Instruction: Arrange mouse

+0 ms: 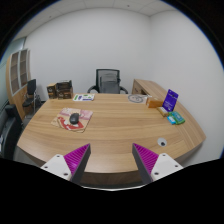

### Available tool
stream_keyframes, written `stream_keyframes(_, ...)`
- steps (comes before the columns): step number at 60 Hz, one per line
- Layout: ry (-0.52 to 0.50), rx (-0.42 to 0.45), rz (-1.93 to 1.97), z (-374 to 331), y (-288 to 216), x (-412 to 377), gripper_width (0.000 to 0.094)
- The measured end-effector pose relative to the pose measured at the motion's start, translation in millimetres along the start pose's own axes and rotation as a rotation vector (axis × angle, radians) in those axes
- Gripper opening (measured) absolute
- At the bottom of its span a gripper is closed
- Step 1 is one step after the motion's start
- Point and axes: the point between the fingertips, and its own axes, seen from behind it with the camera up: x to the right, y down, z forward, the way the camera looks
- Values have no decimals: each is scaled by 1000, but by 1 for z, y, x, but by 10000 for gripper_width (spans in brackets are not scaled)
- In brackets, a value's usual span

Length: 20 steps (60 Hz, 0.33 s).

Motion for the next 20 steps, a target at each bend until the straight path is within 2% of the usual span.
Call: stream_keyframes(20,-7,0,16,-8,5,3,869)
